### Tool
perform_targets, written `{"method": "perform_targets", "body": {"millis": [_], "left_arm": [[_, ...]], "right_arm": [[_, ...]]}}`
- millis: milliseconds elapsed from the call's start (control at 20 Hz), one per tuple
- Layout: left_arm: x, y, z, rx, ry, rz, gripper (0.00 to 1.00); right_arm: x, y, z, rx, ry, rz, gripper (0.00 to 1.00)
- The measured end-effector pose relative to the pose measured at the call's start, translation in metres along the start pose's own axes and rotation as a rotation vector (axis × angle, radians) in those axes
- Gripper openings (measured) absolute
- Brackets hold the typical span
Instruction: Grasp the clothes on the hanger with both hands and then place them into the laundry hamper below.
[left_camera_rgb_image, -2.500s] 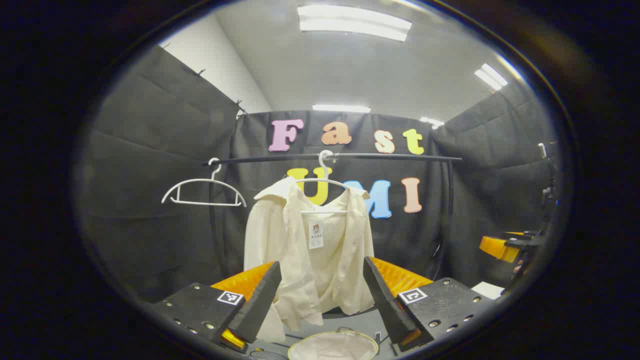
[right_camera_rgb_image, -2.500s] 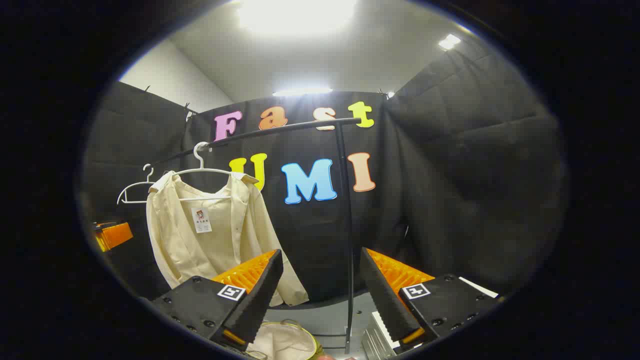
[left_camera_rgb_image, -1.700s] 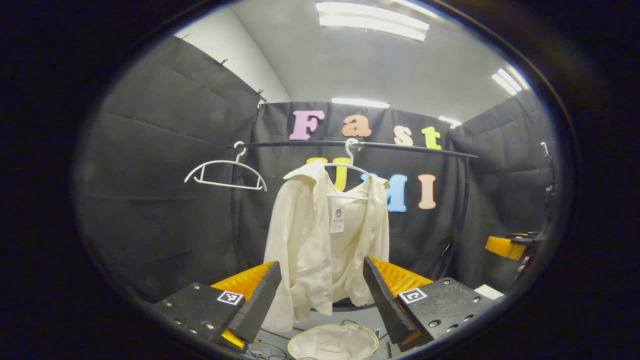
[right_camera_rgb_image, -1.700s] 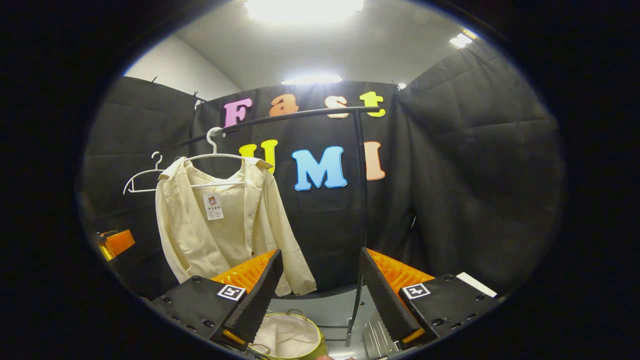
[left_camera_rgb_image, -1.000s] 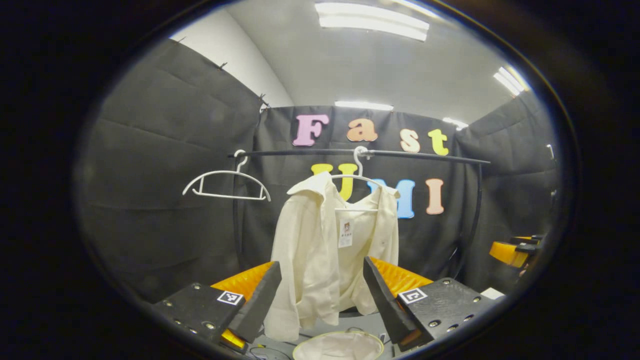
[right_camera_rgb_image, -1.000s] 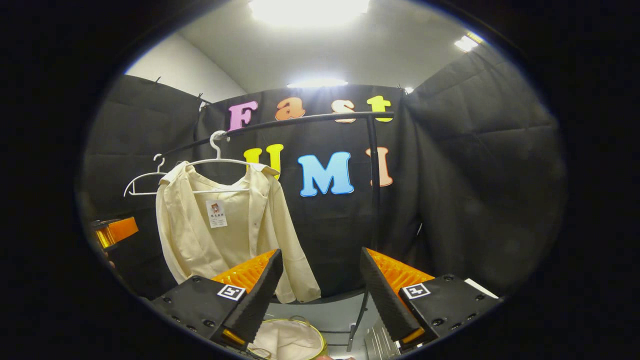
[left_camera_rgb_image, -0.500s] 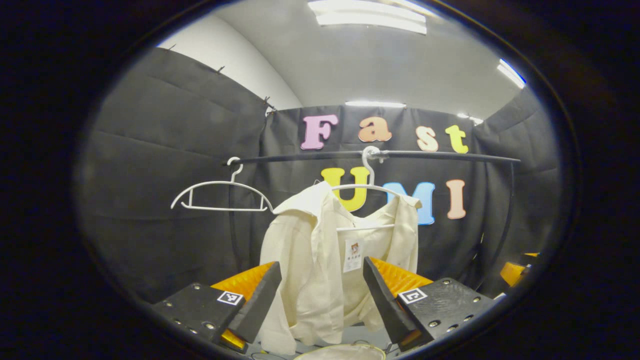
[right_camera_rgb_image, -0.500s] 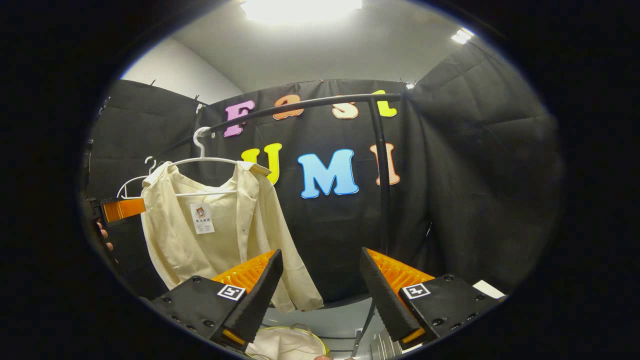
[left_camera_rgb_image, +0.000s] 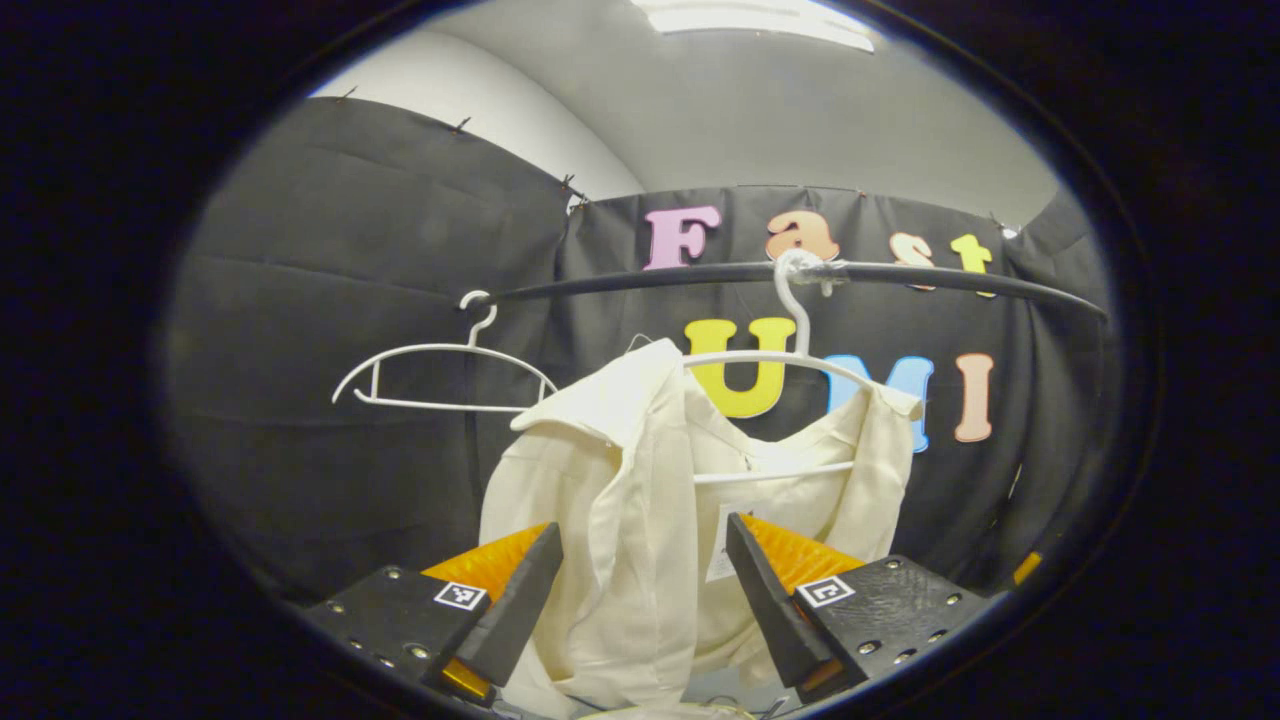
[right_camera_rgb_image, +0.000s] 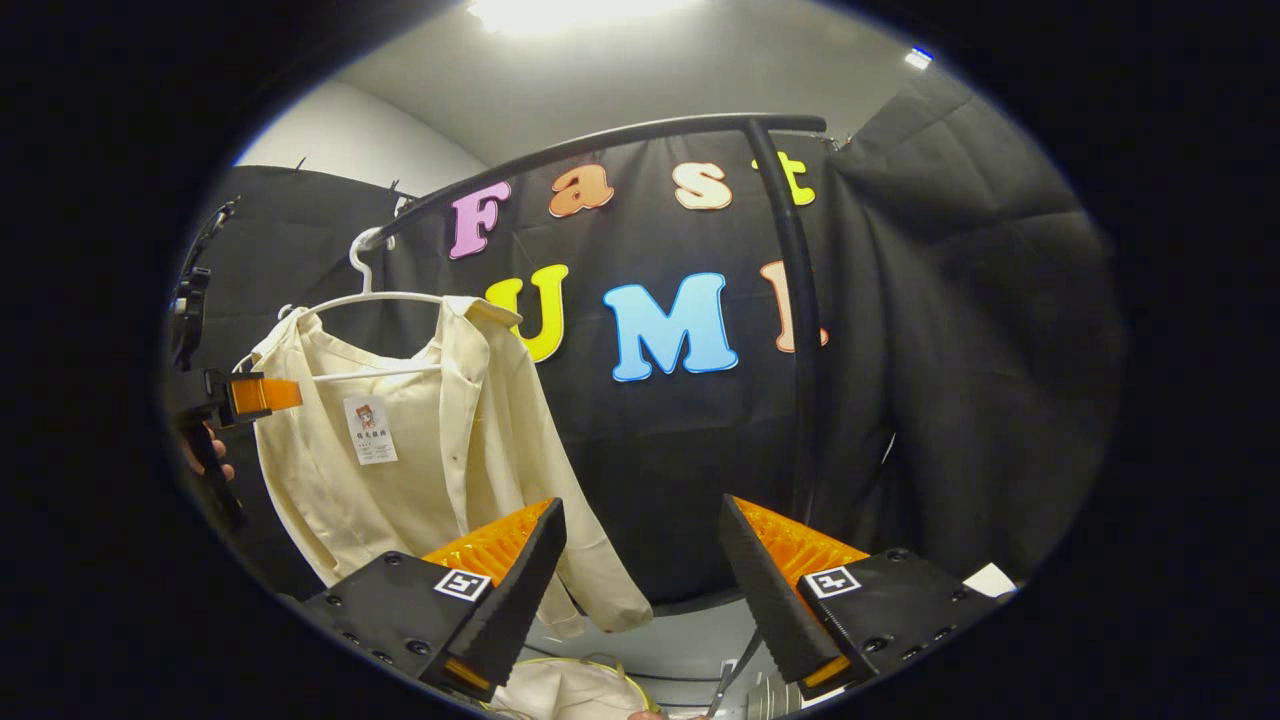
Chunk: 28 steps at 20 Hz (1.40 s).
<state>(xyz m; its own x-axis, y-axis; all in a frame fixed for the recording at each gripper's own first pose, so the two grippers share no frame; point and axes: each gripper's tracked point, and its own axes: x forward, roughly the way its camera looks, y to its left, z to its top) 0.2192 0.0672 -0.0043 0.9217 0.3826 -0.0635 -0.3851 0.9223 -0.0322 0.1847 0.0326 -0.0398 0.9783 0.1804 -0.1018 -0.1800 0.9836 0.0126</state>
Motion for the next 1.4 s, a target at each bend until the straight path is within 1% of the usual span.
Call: {"method": "perform_targets", "body": {"millis": [250,400,500,550,650,700,750,800,850,900,950,1050,1100,1150,1200,1250,1400], "left_arm": [[0.027,-0.010,-0.012,0.002,0.020,0.055,0.98],[0.040,-0.007,-0.017,0.033,0.029,0.106,0.98],[0.045,-0.005,-0.019,0.060,0.026,0.139,0.96],[0.047,-0.005,-0.019,0.070,0.027,0.151,0.98],[0.048,-0.001,-0.021,0.080,0.030,0.179,0.98],[0.048,0.003,-0.021,0.084,0.028,0.208,0.96],[0.049,0.007,-0.021,0.083,0.029,0.226,0.80],[0.050,0.007,-0.023,0.079,0.034,0.230,0.72],[0.053,0.007,-0.023,0.077,0.035,0.228,0.73],[0.053,0.010,-0.022,0.082,0.032,0.239,0.72],[0.052,0.019,-0.021,0.081,0.022,0.268,0.53],[0.044,0.028,-0.020,0.059,0.008,0.296,0.13],[0.042,0.024,-0.022,0.034,0.009,0.261,0.08],[0.043,0.019,-0.019,0.002,0.007,0.221,0.06],[0.044,0.016,-0.021,-0.029,0.005,0.182,0.01],[0.043,0.018,-0.020,-0.046,0.008,0.149,0.02],[0.030,0.018,-0.015,-0.039,0.005,0.095,0.01]], "right_arm": [[0.028,-0.008,-0.022,0.011,0.068,0.032,0.98],[0.042,-0.009,-0.030,0.022,0.102,0.056,0.98],[0.048,-0.007,-0.032,0.016,0.105,0.077,0.98],[0.050,-0.004,-0.033,0.010,0.107,0.090,0.98],[0.055,0.004,-0.037,0.004,0.122,0.127,0.98],[0.058,0.009,-0.039,0.003,0.128,0.149,0.98],[0.061,0.013,-0.040,0.000,0.133,0.169,0.98],[0.062,0.016,-0.041,-0.007,0.135,0.185,0.98],[0.064,0.018,-0.041,-0.014,0.136,0.199,0.98],[0.065,0.020,-0.042,-0.017,0.137,0.215,0.93],[0.064,0.025,-0.043,-0.017,0.138,0.235,0.93],[0.064,0.034,-0.047,-0.029,0.144,0.272,0.93],[0.066,0.035,-0.050,-0.046,0.148,0.281,0.98],[0.068,0.036,-0.052,-0.060,0.154,0.285,0.98],[0.068,0.039,-0.051,-0.066,0.156,0.289,0.98],[0.065,0.043,-0.048,-0.068,0.147,0.292,0.98],[0.066,0.055,-0.036,-0.084,0.112,0.283,0.98]]}}
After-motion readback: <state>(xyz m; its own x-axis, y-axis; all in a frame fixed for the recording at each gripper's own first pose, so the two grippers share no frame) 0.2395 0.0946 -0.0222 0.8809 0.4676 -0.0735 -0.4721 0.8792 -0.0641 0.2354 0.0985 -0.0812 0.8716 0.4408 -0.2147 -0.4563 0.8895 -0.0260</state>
